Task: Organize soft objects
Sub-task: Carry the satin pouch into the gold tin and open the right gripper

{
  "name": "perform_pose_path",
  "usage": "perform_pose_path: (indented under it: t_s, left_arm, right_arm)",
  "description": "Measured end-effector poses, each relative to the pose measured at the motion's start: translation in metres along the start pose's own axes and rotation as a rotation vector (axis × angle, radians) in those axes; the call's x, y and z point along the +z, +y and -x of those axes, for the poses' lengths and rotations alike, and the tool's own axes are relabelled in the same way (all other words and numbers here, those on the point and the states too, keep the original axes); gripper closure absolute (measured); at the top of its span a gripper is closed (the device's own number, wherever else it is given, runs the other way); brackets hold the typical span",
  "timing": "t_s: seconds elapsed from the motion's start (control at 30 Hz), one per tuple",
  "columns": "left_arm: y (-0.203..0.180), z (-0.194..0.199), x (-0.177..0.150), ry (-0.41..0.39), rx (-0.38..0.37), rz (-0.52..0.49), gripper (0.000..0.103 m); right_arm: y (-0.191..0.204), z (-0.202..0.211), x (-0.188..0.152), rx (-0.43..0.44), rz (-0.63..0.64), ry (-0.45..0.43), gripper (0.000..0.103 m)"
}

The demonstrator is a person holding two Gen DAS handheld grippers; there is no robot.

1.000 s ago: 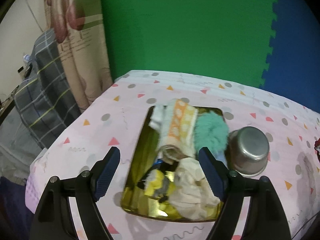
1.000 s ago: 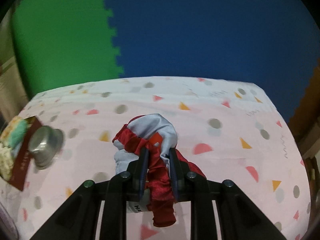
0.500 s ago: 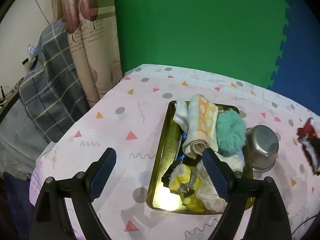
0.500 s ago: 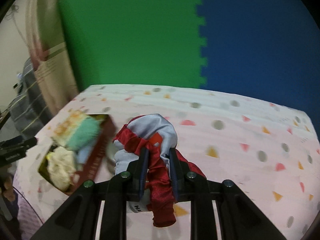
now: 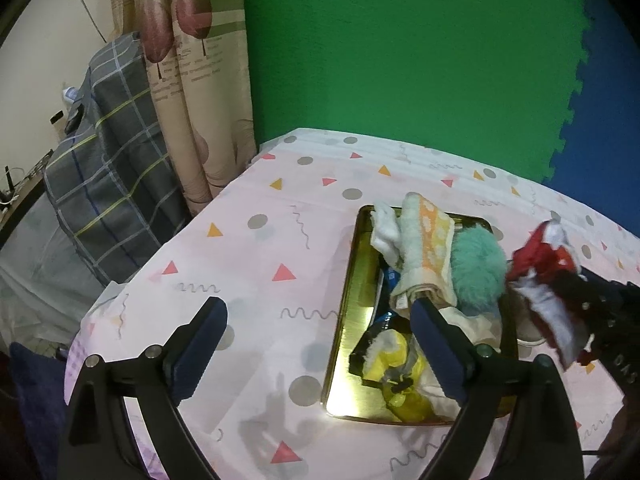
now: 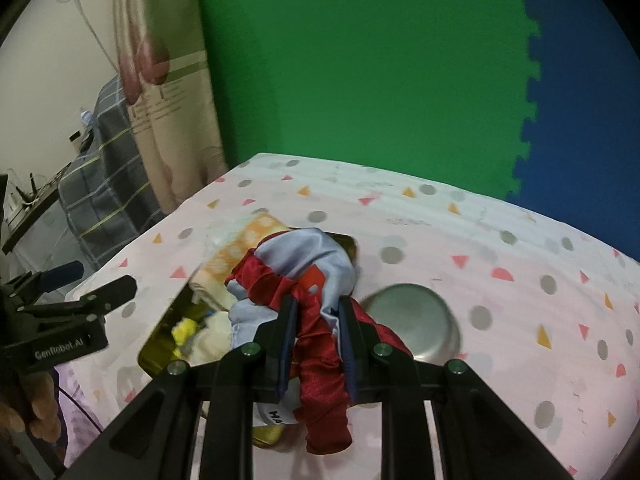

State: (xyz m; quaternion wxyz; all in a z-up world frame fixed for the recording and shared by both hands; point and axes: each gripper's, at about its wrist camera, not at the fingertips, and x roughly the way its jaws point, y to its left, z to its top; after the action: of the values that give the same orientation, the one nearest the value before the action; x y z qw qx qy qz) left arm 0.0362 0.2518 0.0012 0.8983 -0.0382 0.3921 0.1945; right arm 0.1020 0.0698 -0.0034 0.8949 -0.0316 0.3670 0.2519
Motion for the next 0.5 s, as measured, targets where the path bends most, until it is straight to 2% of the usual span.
perform_pose_path:
  t_s: [0.23, 0.5]
  left_arm:
    - [0.015, 0.001, 0.003, 0.003, 0.009, 0.020, 0.011]
    - [0.032, 0.003, 0.007, -0.008, 0.044, 0.046, 0.009]
  right_arm:
    - [0.032, -0.023, 0.008, 0.010, 0.018, 0.021, 0.082]
    - [0.050, -0.038, 0.015, 0.008, 0.034, 0.029, 0.082]
